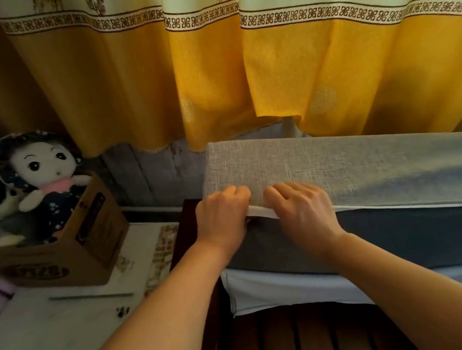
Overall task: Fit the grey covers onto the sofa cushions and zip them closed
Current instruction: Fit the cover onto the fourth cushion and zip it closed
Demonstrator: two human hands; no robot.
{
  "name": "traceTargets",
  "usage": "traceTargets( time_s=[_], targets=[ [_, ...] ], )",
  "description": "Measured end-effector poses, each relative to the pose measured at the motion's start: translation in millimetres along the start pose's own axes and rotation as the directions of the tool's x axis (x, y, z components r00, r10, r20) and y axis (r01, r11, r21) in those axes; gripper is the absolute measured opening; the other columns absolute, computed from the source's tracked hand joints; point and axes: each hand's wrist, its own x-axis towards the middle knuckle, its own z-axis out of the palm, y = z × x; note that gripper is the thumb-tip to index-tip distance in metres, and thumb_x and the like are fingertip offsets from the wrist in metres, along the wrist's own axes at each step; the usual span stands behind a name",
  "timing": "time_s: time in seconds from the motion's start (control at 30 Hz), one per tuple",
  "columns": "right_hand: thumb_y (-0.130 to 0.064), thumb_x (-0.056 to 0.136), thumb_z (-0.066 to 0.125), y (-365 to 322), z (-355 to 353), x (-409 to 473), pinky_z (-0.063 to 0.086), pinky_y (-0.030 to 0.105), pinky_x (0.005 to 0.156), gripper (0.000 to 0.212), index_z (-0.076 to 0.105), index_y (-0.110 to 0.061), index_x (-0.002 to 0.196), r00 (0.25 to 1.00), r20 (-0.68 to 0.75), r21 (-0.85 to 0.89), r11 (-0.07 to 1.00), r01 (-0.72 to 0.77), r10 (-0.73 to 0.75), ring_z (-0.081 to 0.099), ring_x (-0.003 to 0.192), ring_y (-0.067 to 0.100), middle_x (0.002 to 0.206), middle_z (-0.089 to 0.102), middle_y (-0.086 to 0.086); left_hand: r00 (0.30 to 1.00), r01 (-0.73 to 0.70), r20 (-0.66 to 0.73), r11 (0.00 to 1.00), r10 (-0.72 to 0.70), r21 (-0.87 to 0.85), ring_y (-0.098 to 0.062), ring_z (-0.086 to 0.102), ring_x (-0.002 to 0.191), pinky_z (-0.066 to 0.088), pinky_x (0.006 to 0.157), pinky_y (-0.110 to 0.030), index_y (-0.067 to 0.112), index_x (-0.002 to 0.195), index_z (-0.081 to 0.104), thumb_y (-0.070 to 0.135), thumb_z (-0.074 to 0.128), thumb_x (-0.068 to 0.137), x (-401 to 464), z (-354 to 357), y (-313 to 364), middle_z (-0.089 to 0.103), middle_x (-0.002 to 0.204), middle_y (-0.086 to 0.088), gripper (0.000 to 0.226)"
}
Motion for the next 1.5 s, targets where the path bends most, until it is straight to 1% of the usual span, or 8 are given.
traceTargets(
  time_s=[0.23,0.47,0.67,0.93,1.17,1.27,1.37,1.5],
  targets=[
    [-0.014,0.073,0.041,20.3,-26.6,-28.5,0.038,0.033,0.053,0.016,0.055,-0.011,0.082,0.987,0.163,-0.028,0.999,0.015,-0.01,0.049,0.063,0.024,0.077,0.054,0.006,0.997,-0.045,0.061,0.996,0.04,0.079,-0.022,0.05,0.102,0.033,0.059,-0.03,0.019,0.117,0.038,0.023,0.07,0.08,0.0,-18.8,11.5,0.044,0.114,-0.003,0.049],
    [-0.011,0.056,0.088,66.1,-43.6,-49.8,0.046,0.031,0.047,0.036,0.061,-0.01,0.079,0.951,0.199,-0.244,0.952,-0.186,0.237,0.057,0.055,0.025,0.07,0.06,0.008,0.965,-0.158,0.219,0.987,0.147,0.036,-0.037,0.005,0.142,0.023,0.107,-0.057,0.036,0.144,0.008,0.026,0.066,0.084,19.5,-3.2,57.2,0.003,0.154,-0.013,0.084],
    [-0.002,0.051,0.085,58.7,-49.3,-54.3,0.032,0.022,0.036,0.033,0.057,-0.011,0.065,0.97,0.198,-0.183,0.978,-0.103,0.139,0.051,0.042,0.021,0.055,0.053,0.004,0.947,-0.165,0.297,0.98,0.125,0.113,-0.045,-0.003,0.142,0.024,0.108,-0.058,0.041,0.147,-0.008,0.025,0.045,0.097,23.4,0.0,72.8,-0.011,0.156,-0.019,0.075],
    [-0.003,0.055,0.082,96.5,-64.6,-70.6,0.039,0.027,0.04,0.028,0.061,-0.009,0.073,0.953,0.117,-0.343,0.912,-0.226,0.281,0.054,0.05,0.025,0.066,0.056,0.009,0.936,-0.194,0.314,0.977,0.158,0.086,-0.032,0.008,0.143,0.028,0.108,-0.045,0.025,0.145,0.014,0.038,0.073,0.078,39.7,-11.1,95.8,0.006,0.156,-0.013,0.09],
    [0.002,0.059,0.08,198.9,-109.4,-148.0,0.039,0.028,0.04,0.023,0.063,-0.003,0.074,0.887,0.053,-0.506,0.779,-0.371,0.458,0.053,0.05,0.031,0.071,0.056,0.017,0.94,-0.235,0.263,0.971,0.218,0.035,-0.03,0.014,0.141,0.029,0.108,-0.045,0.023,0.144,0.018,0.034,0.065,0.084,53.3,2.3,199.1,0.013,0.154,-0.011,0.077],
    [0.001,0.072,0.059,255.5,-126.0,-182.2,0.039,0.029,0.04,0.004,0.062,-0.002,0.073,0.869,-0.009,-0.537,0.73,-0.422,0.495,0.055,0.053,0.033,0.074,0.056,0.019,0.942,-0.225,0.266,0.973,0.205,0.047,-0.031,0.012,0.142,0.028,0.108,-0.045,0.022,0.145,0.016,0.031,0.063,0.086,63.6,11.7,261.3,0.01,0.155,-0.012,0.076],
    [-0.003,0.076,0.039,301.9,-137.7,-209.6,0.039,0.029,0.04,0.022,0.061,-0.003,0.073,0.852,-0.049,-0.546,0.701,-0.459,0.521,0.056,0.053,0.032,0.073,0.057,0.019,0.946,-0.216,0.261,0.975,0.195,0.054,-0.031,0.011,0.142,0.029,0.108,-0.045,0.022,0.145,0.015,0.028,0.065,0.085,73.6,19.6,319.6,0.009,0.155,-0.012,0.078],
    [0.0,0.075,0.049,354.7,-150.7,-252.2,0.03,0.025,0.042,0.009,0.057,-0.001,0.075,0.763,-0.089,-0.5,0.634,-0.59,0.64,0.056,0.05,0.033,0.07,0.054,0.018,0.946,-0.221,0.254,0.974,0.201,0.05,-0.032,0.01,0.142,0.028,0.107,-0.046,0.023,0.144,0.016,0.025,0.067,0.084,85.1,30.3,392.3,0.007,0.155,-0.013,0.079]
  ],
)
